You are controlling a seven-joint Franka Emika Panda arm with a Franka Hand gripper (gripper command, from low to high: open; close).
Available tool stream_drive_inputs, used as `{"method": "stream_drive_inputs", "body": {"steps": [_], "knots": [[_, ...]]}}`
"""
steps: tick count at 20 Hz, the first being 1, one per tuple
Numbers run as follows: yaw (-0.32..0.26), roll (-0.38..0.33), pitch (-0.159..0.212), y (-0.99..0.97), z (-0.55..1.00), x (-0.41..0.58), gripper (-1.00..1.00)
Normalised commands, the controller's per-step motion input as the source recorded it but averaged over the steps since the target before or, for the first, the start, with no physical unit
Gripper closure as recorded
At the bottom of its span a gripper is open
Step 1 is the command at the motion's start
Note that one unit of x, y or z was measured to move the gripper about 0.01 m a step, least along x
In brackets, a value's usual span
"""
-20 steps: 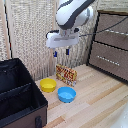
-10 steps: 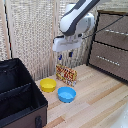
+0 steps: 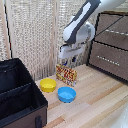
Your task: Position your gripper near the granola bar, please. Lightly grip the granola bar with your gripping tool. Relocate your gripper along with the granola bar toward the leading division of the caddy with caution. Gently release the granola bar into the leading division of the caddy.
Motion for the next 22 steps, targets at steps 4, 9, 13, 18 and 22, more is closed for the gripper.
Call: {"method": "stream_drive_inputs", "body": {"steps": [4, 9, 13, 18, 22], "knots": [[-0.035, -0.023, 0.110, 0.06, -0.30, -0.041, -1.00], [-0.016, -0.024, 0.023, -0.01, -0.41, 0.227, -1.00], [0.013, -0.003, -0.009, 0.00, -0.28, 0.537, 1.00], [0.000, 0.000, 0.025, 0.00, -0.01, 0.241, 1.00], [0.000, -0.009, 0.010, 0.05, 0.00, 0.014, 1.00]]}}
